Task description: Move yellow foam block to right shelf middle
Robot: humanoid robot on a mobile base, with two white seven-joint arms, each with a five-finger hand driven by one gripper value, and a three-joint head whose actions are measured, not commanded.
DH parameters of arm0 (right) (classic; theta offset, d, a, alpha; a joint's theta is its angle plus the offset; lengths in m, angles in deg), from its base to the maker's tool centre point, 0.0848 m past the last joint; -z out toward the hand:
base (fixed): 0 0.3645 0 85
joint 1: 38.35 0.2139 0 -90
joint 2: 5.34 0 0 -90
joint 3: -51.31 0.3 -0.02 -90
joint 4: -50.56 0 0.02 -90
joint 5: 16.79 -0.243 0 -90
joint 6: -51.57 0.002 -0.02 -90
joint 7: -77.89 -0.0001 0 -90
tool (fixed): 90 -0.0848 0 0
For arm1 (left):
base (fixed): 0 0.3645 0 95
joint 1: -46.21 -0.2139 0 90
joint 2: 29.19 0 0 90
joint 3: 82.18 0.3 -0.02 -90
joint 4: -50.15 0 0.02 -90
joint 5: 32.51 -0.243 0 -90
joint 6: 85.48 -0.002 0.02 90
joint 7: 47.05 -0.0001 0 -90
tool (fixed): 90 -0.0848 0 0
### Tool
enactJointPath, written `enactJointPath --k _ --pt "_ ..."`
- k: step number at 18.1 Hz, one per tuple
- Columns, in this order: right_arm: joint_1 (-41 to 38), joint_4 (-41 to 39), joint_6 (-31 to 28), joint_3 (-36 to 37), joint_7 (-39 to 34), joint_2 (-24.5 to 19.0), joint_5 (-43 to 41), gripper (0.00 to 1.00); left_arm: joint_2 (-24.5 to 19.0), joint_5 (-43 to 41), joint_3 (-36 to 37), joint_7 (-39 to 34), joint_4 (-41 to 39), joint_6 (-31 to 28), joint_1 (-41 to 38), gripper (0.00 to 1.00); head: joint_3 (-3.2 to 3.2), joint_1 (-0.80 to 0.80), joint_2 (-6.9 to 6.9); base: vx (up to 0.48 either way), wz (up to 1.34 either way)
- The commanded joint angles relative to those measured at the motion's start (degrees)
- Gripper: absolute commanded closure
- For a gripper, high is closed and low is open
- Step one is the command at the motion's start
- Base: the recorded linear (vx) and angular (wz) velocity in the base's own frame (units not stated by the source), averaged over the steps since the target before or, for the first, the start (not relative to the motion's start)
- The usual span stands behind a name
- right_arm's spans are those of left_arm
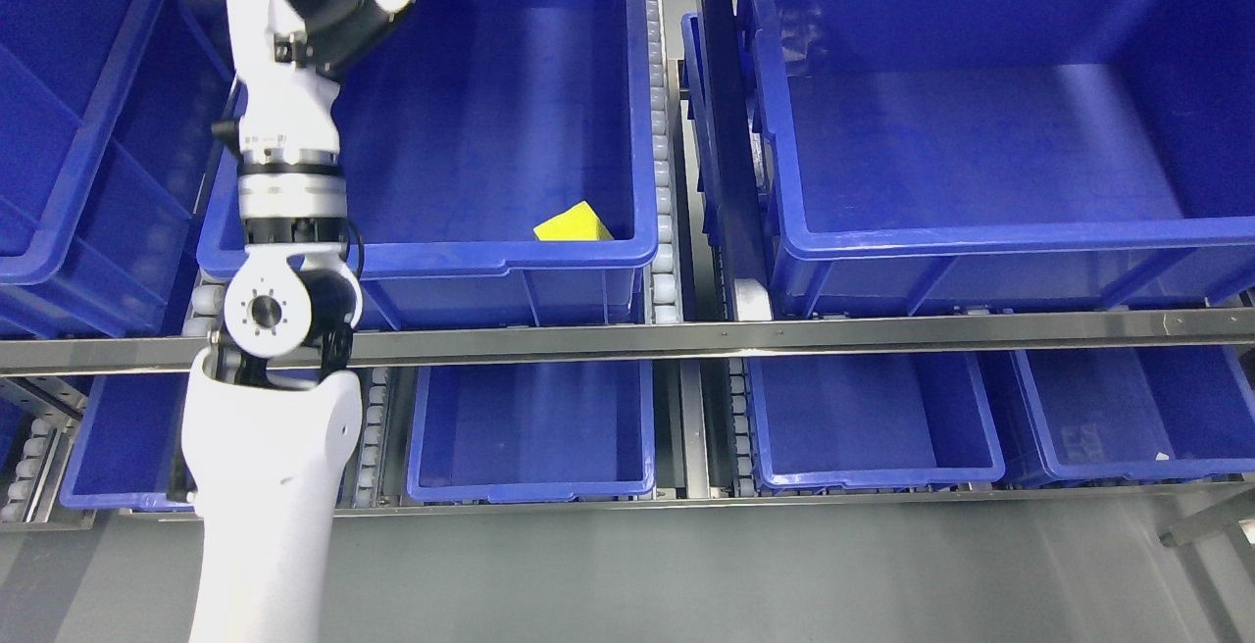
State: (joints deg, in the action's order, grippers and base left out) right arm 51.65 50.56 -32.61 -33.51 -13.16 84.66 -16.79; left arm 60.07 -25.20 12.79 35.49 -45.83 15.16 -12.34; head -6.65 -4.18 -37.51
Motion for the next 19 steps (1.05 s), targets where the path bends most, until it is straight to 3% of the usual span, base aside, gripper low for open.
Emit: enactJointPath --k 1,11,19 --pt "0.2 -1.0 -0.2 0.0 0.0 1.0 -0.1 0.00 -2.1 -0.1 -1.5 0.1 -2.7 2.7 -7.4 0.00 0.00 0.00 0.00 -0.001 -0.01" --pt "0.2 -1.0 -0.3 0.0 0.0 1.0 -0.1 0.00 -0.3 -0.1 0.0 0.1 -2.7 -4.8 -8.9 0.00 0.00 0.00 0.00 0.000 0.00" --pt "0.2 -1.0 -0.3 0.0 0.0 1.0 -0.1 0.00 -0.3 -0.1 -0.1 0.1 -2.7 -5.2 -8.7 0.00 0.00 0.00 0.00 0.000 0.00"
